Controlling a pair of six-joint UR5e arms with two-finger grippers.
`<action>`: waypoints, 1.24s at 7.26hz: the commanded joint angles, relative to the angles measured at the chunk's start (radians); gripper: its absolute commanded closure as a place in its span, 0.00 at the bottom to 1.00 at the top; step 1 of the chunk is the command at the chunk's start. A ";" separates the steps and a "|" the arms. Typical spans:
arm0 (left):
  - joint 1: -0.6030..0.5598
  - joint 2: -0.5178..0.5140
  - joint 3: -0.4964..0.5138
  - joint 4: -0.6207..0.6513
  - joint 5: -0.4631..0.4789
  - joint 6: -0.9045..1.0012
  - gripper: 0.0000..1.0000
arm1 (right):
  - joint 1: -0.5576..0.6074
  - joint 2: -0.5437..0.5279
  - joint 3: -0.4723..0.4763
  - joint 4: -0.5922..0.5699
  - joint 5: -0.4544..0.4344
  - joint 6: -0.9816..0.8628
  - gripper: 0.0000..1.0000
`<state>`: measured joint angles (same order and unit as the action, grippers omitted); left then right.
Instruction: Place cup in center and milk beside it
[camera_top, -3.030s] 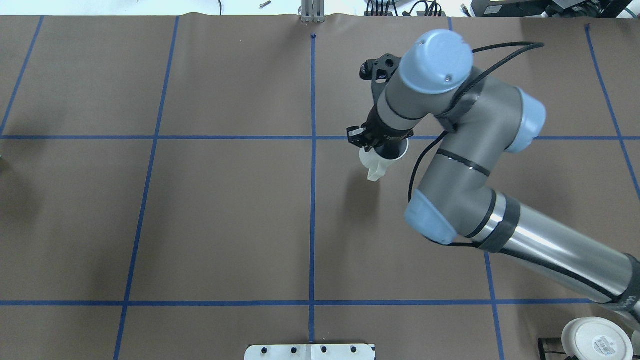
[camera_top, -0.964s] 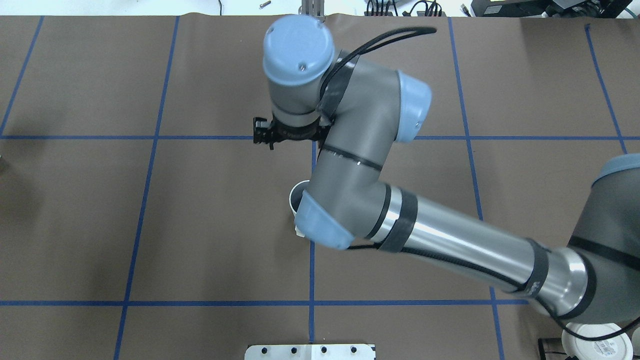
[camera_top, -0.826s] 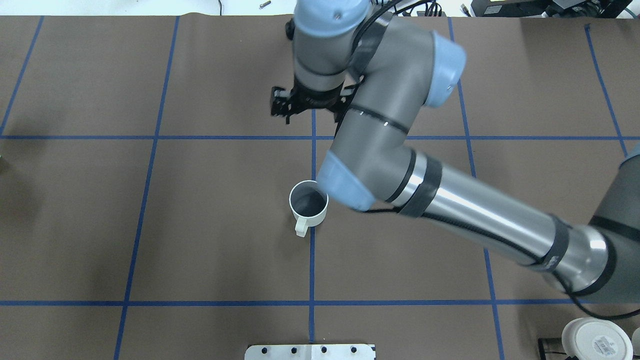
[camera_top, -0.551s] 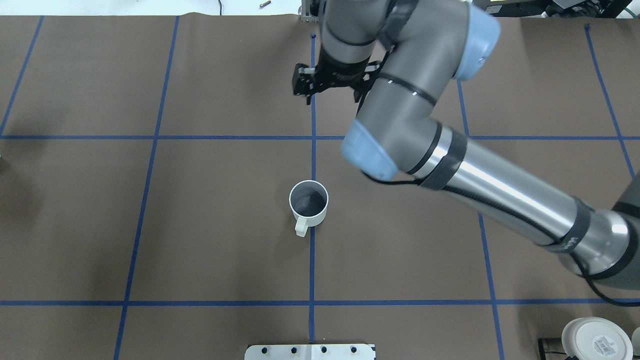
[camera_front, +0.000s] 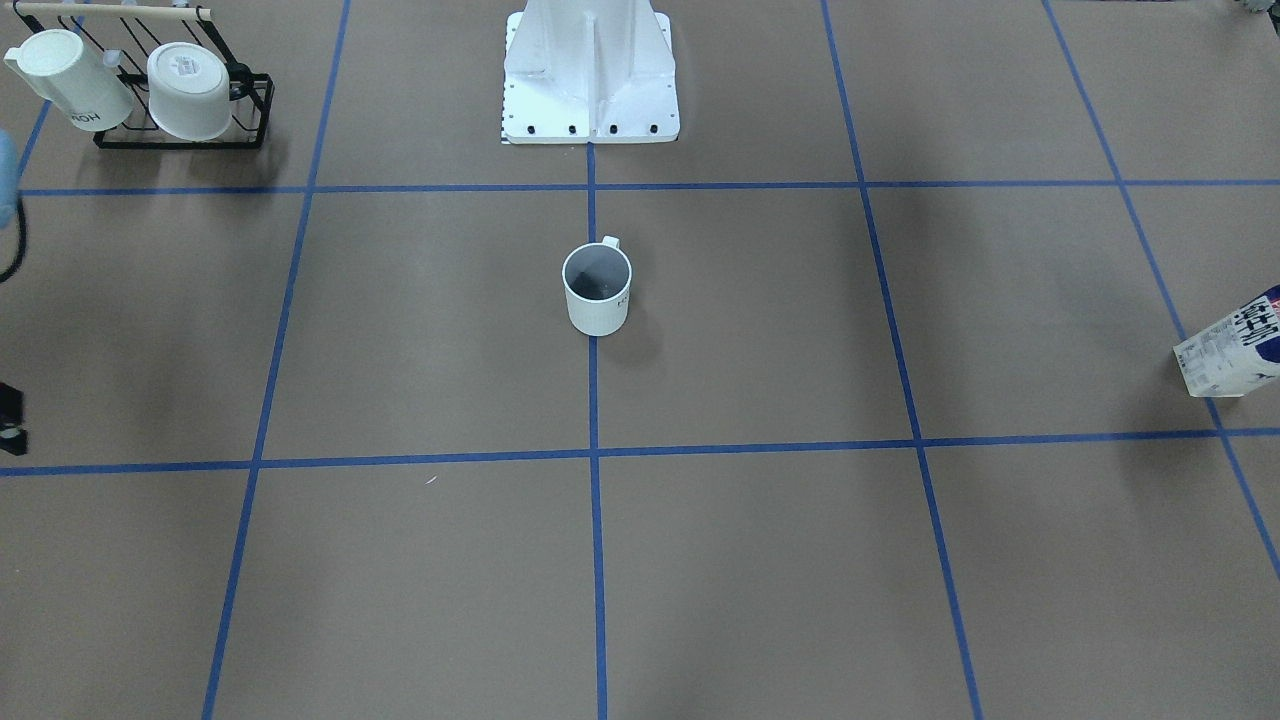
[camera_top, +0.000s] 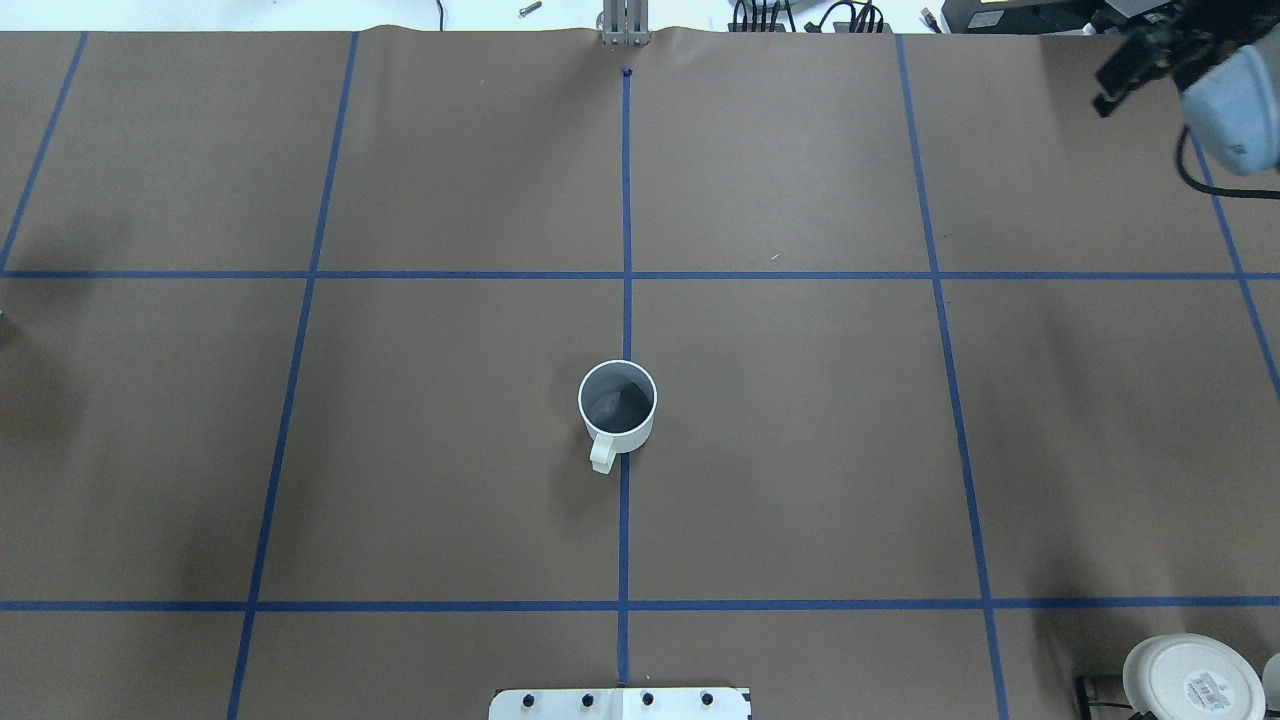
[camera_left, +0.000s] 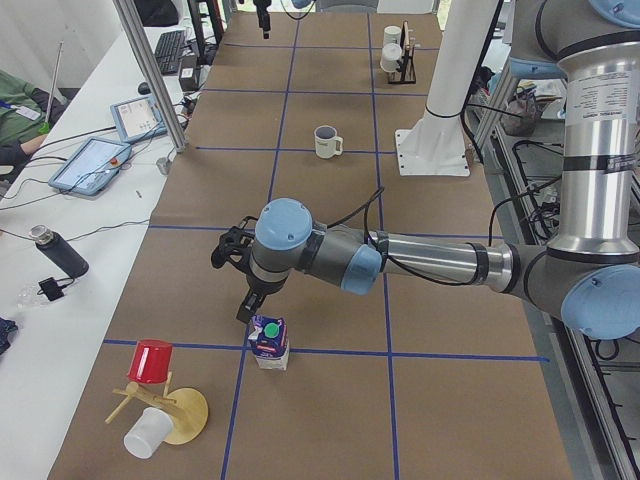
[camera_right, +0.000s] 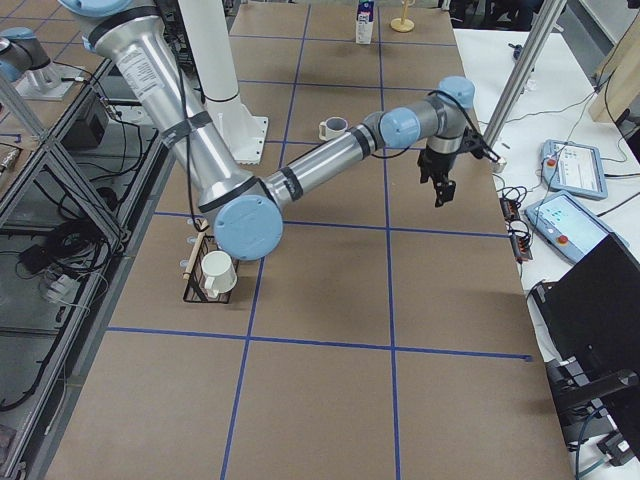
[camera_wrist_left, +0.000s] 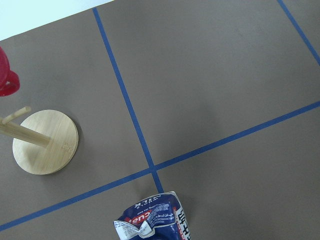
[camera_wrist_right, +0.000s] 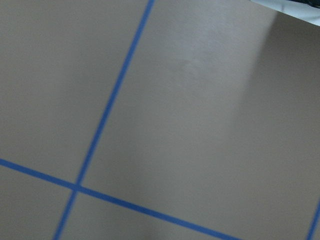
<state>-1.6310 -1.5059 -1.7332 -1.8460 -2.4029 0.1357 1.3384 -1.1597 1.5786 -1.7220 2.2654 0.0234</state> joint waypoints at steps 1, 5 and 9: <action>-0.001 0.025 0.003 0.001 -0.001 -0.001 0.01 | 0.161 -0.267 0.032 0.027 0.002 -0.316 0.00; -0.001 0.026 0.056 0.001 0.004 -0.013 0.01 | 0.315 -0.389 0.084 0.032 -0.009 -0.268 0.00; 0.006 0.046 0.099 -0.016 0.001 -0.132 0.01 | 0.308 -0.439 0.067 0.005 -0.089 -0.272 0.00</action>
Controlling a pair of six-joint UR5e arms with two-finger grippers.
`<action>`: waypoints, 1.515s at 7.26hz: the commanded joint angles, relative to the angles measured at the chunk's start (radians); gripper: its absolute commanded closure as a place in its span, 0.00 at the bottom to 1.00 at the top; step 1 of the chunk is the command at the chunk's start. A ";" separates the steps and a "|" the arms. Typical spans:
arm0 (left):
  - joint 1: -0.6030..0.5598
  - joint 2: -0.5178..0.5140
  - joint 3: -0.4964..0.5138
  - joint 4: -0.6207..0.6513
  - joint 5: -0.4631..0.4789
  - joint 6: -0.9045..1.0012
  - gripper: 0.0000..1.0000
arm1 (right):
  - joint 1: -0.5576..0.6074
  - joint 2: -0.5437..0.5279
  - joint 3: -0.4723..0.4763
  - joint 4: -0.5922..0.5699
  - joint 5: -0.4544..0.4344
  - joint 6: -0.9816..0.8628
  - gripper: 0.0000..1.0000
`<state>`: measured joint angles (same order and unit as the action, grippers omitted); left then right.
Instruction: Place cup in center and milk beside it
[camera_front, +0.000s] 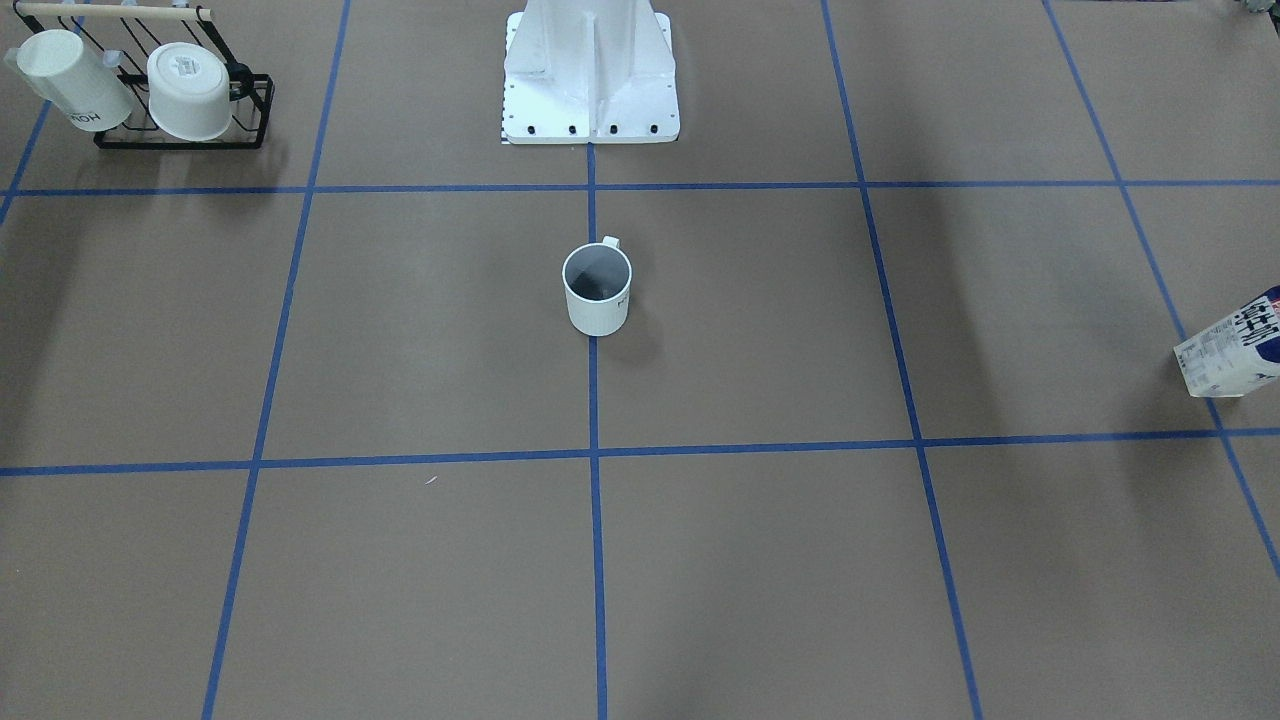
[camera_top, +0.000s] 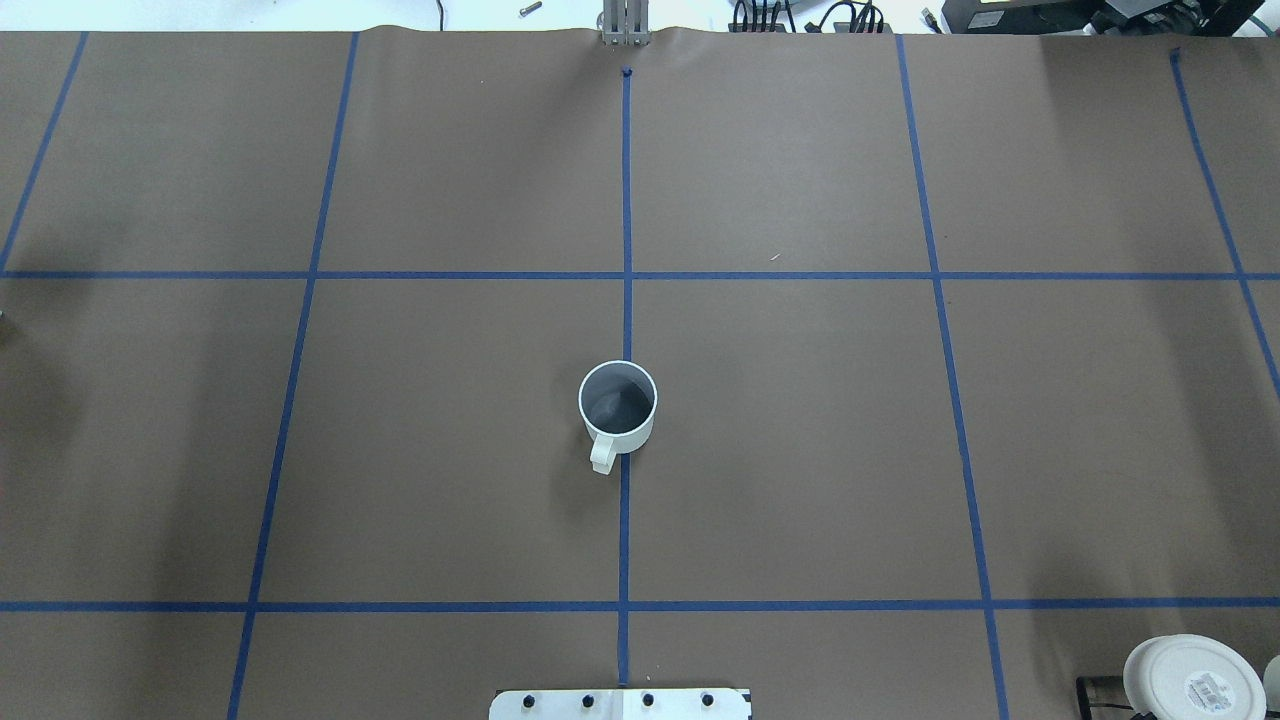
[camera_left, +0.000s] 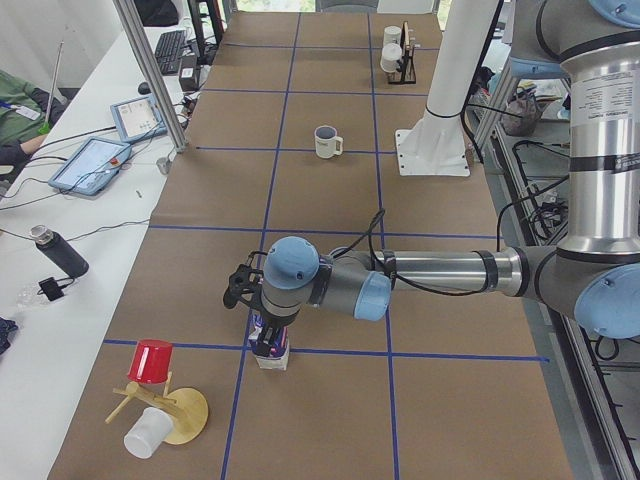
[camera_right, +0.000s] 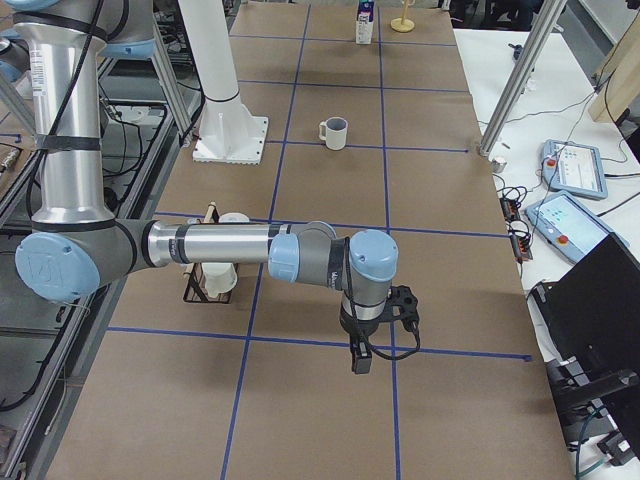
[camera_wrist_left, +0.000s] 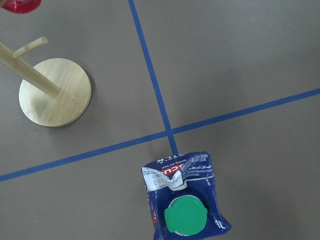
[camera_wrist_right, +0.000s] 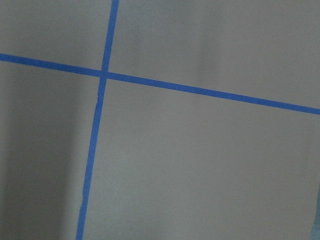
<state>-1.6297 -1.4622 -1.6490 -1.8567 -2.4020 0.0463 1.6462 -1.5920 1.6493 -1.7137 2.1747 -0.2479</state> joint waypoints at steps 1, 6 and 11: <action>0.008 -0.001 0.017 -0.015 -0.002 -0.049 0.01 | 0.000 -0.008 -0.003 -0.004 0.002 0.001 0.00; 0.106 -0.050 0.107 -0.180 0.044 -0.232 0.02 | 0.000 -0.009 -0.017 -0.003 0.000 0.002 0.00; 0.168 -0.092 0.218 -0.262 0.083 -0.244 0.03 | -0.003 -0.009 -0.023 -0.003 -0.001 0.004 0.00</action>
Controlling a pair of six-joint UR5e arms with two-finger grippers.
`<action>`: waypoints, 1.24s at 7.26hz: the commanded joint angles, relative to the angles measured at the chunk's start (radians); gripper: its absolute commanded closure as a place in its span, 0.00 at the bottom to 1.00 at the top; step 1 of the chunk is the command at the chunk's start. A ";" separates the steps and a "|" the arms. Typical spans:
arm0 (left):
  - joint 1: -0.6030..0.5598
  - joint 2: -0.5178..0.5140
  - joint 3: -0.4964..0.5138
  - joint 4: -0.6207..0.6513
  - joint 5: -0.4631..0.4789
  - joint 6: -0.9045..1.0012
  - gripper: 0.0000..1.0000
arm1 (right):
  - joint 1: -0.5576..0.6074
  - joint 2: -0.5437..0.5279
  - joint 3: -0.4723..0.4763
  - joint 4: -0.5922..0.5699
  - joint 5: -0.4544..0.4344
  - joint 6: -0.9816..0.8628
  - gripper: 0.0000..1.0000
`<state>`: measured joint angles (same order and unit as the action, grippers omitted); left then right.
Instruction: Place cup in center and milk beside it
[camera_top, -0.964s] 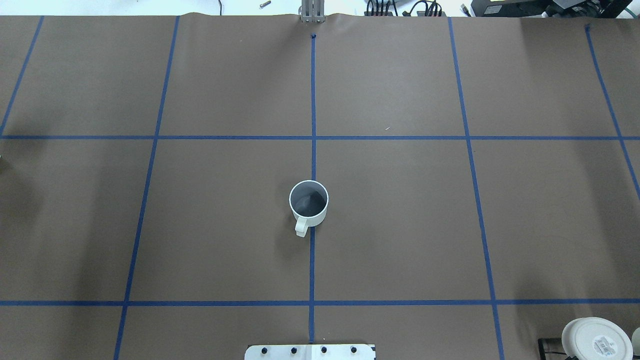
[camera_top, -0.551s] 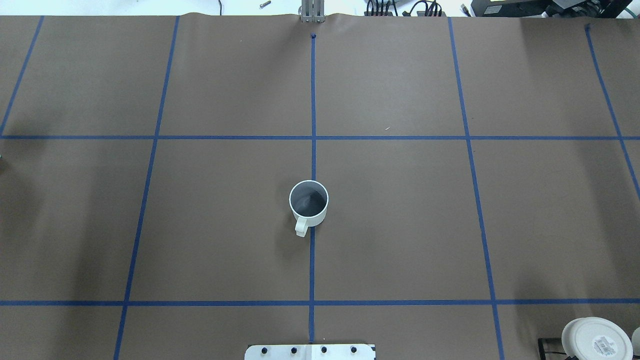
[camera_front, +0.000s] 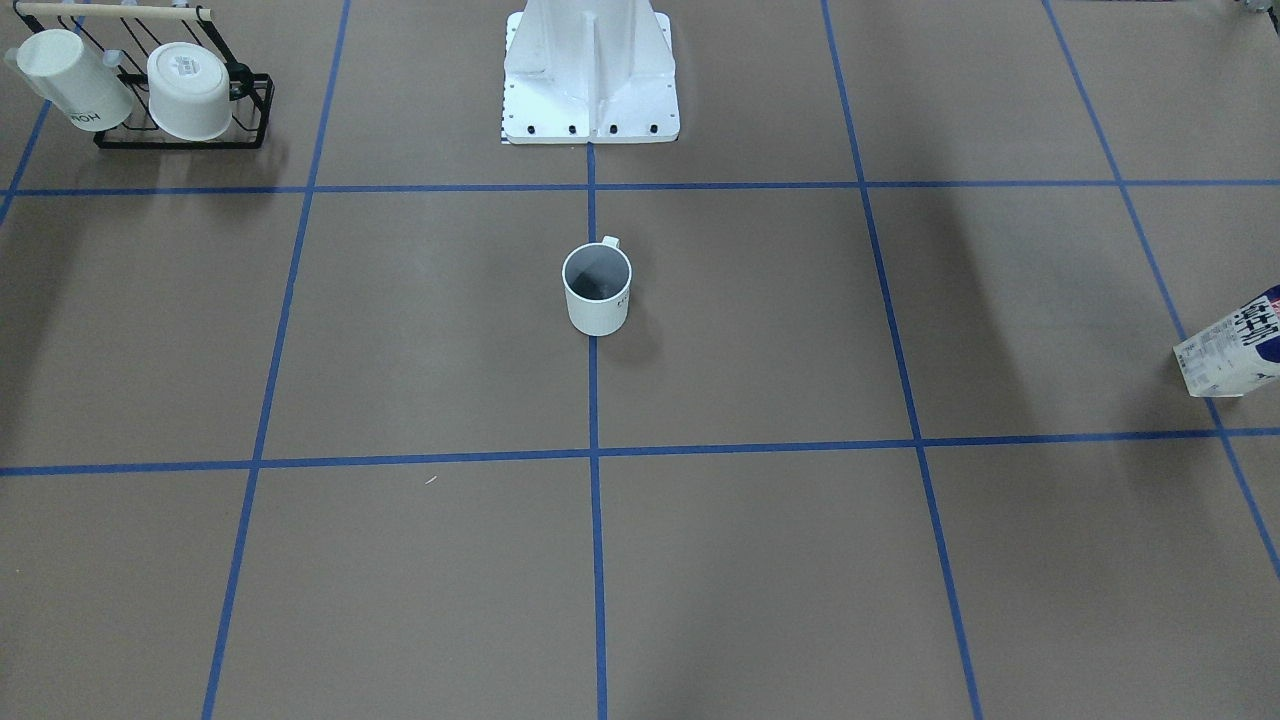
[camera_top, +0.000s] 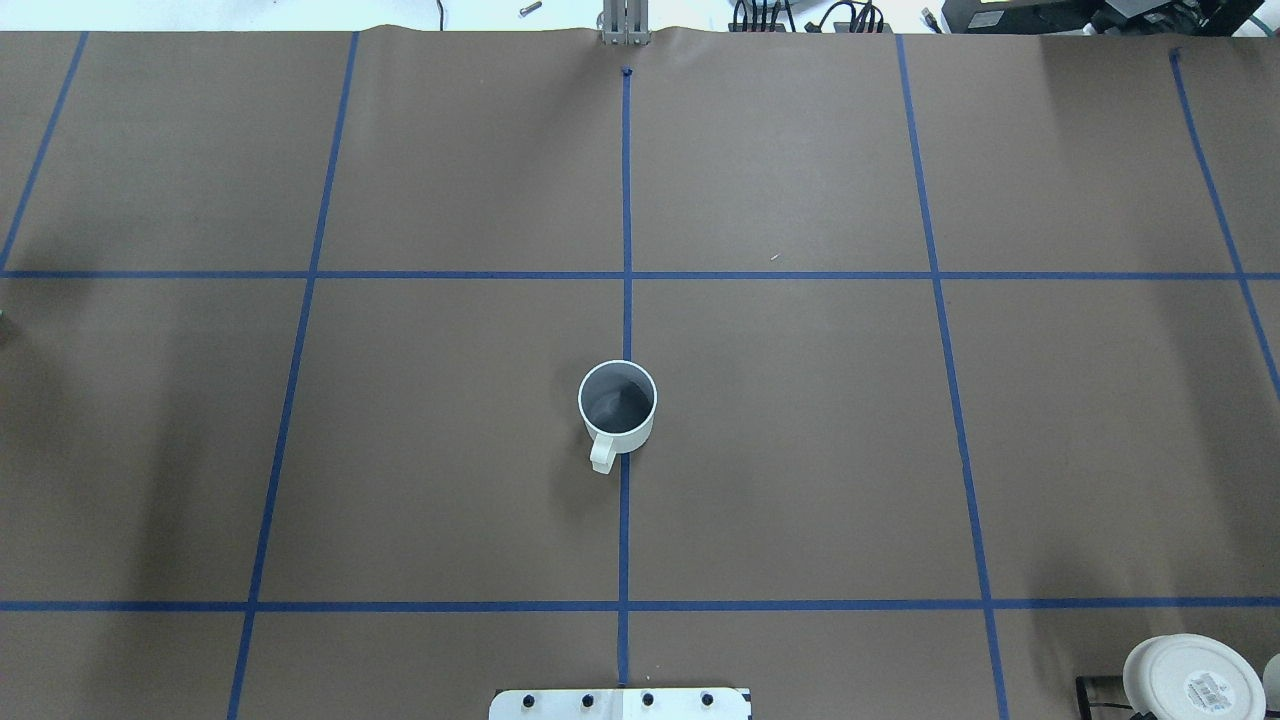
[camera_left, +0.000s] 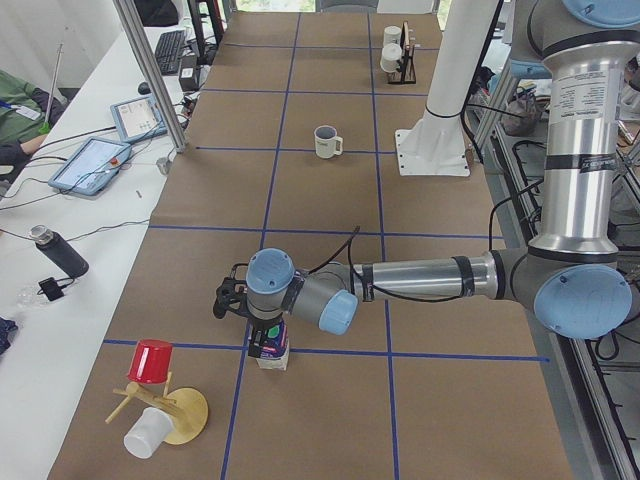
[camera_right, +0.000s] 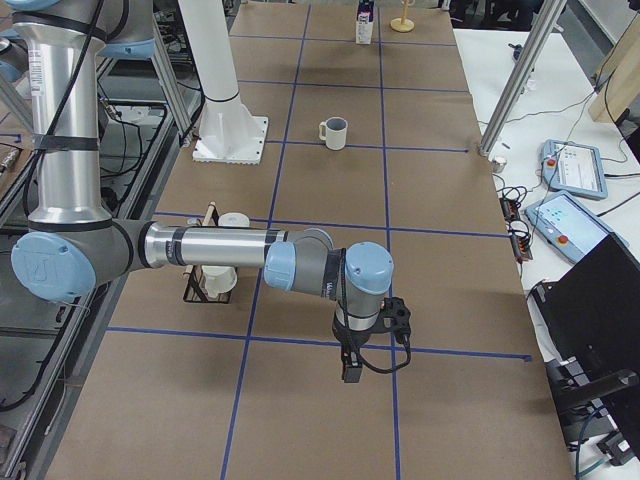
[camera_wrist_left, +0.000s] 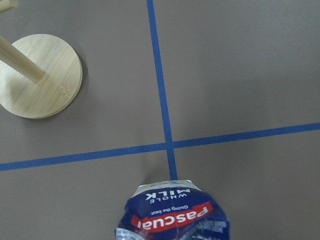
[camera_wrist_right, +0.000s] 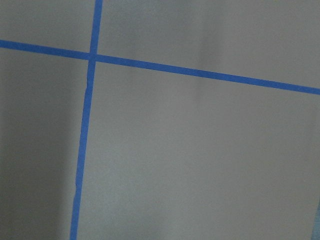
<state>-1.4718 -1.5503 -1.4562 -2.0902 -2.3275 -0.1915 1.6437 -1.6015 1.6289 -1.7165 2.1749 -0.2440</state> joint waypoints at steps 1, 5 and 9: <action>0.010 -0.001 0.026 -0.030 0.008 -0.006 0.06 | -0.002 0.000 -0.003 0.000 -0.001 0.000 0.00; 0.019 0.012 0.027 -0.057 0.004 -0.006 0.71 | -0.004 0.000 -0.004 0.002 -0.003 -0.001 0.00; 0.018 0.012 -0.005 -0.076 -0.028 -0.011 1.00 | -0.004 0.000 -0.007 0.001 -0.001 -0.001 0.00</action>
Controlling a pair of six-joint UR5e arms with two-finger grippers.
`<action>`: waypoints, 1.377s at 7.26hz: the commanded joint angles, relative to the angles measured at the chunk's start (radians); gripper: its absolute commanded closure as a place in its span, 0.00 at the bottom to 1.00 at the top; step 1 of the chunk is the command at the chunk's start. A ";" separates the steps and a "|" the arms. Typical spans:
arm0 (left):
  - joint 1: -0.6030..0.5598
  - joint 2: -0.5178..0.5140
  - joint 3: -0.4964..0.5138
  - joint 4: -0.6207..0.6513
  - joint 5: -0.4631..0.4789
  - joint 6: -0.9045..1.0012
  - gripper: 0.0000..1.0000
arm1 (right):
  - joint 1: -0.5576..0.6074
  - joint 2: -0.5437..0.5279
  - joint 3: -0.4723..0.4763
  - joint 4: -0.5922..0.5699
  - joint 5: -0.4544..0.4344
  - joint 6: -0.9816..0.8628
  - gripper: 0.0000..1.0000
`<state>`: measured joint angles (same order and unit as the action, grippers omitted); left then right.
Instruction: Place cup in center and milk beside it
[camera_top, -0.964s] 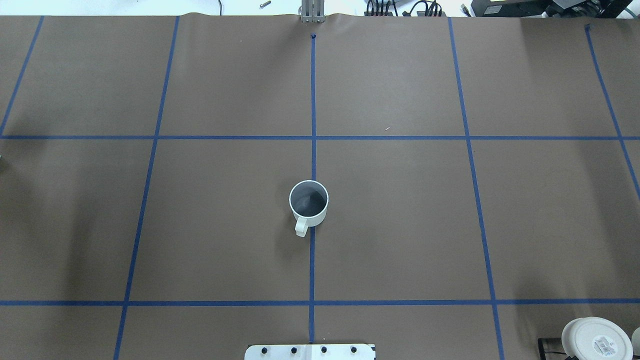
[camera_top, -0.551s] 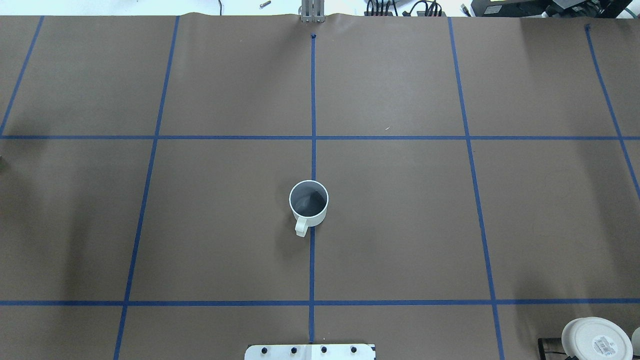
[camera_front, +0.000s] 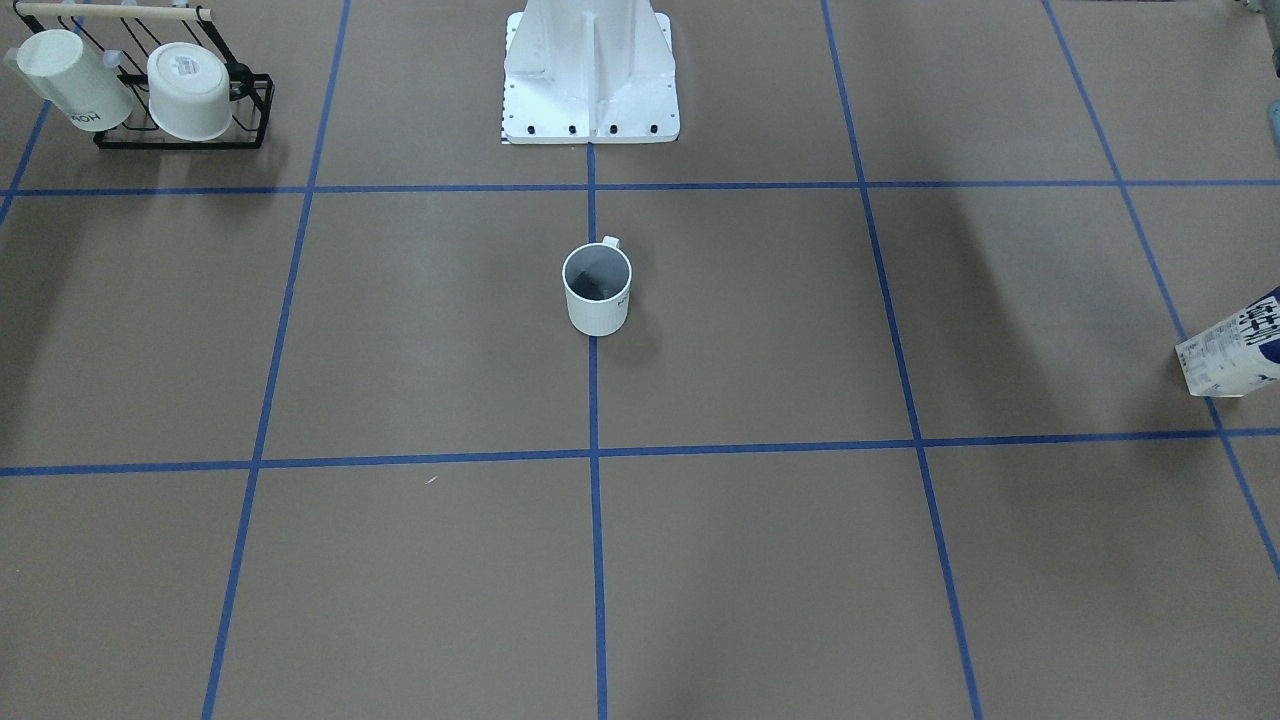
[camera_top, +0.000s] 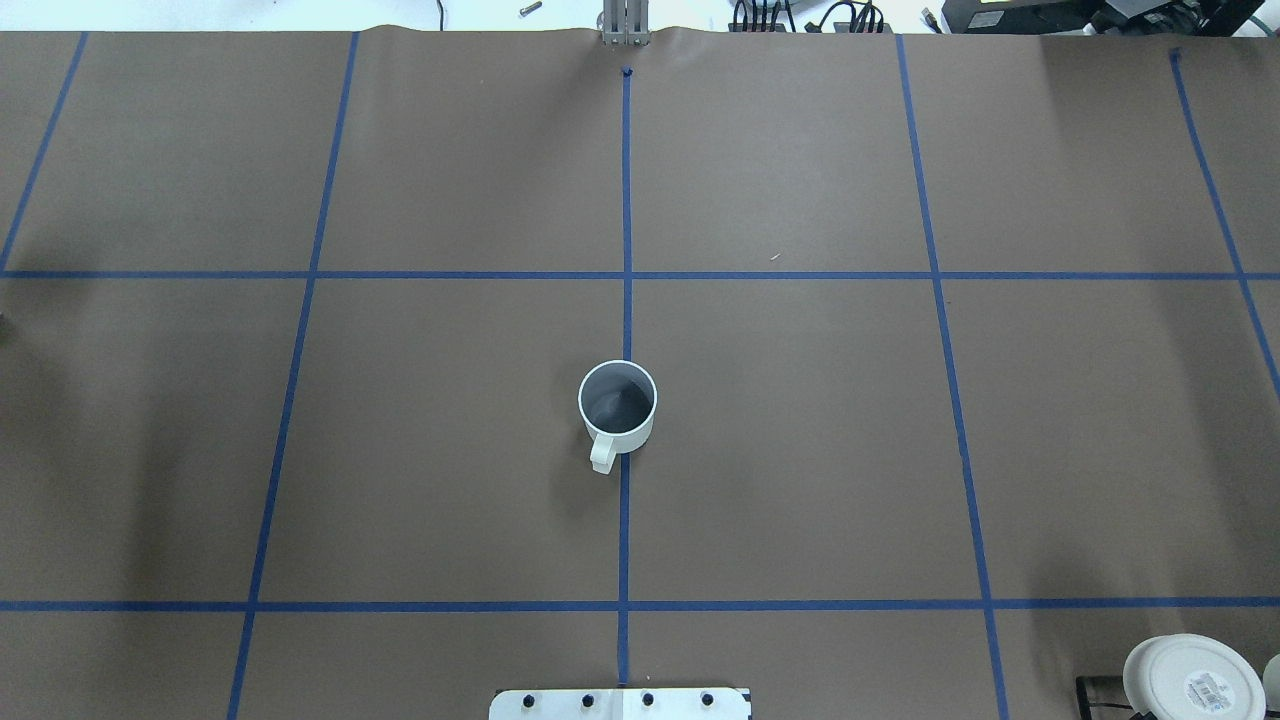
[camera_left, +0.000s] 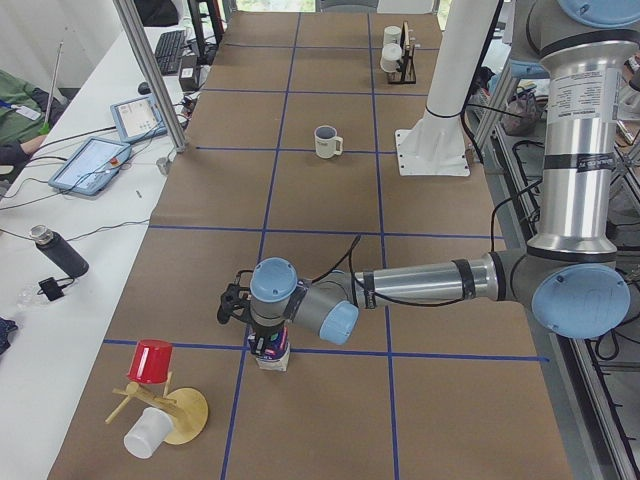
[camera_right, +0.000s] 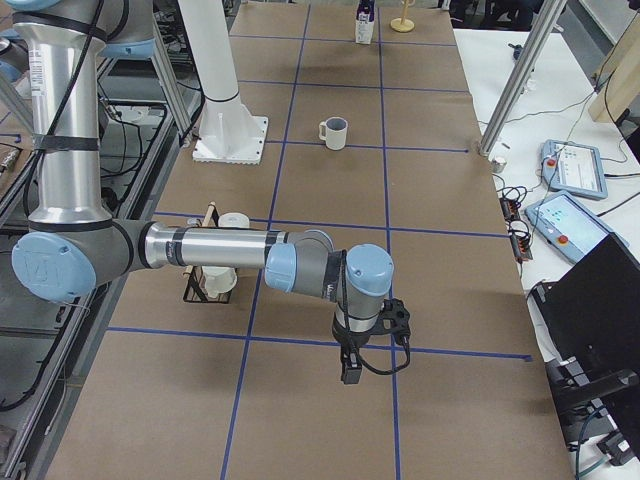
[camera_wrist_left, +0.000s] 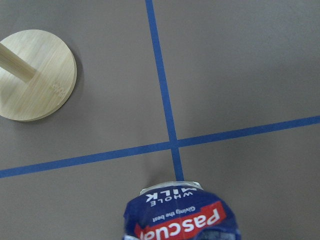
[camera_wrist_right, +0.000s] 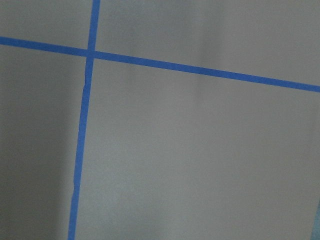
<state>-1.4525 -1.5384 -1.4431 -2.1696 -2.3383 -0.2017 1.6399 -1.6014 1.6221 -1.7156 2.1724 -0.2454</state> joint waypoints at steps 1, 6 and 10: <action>-0.006 0.001 -0.075 0.057 -0.073 -0.002 1.00 | 0.000 0.000 -0.001 0.001 0.001 0.000 0.00; 0.181 -0.028 -0.529 0.340 0.009 -0.499 1.00 | 0.000 -0.012 -0.001 0.001 0.001 0.000 0.00; 0.562 -0.408 -0.582 0.629 0.219 -0.936 1.00 | 0.000 -0.017 -0.001 0.001 0.001 0.000 0.00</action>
<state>-0.9999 -1.7851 -2.0206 -1.6974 -2.1905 -1.0323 1.6398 -1.6172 1.6214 -1.7150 2.1737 -0.2454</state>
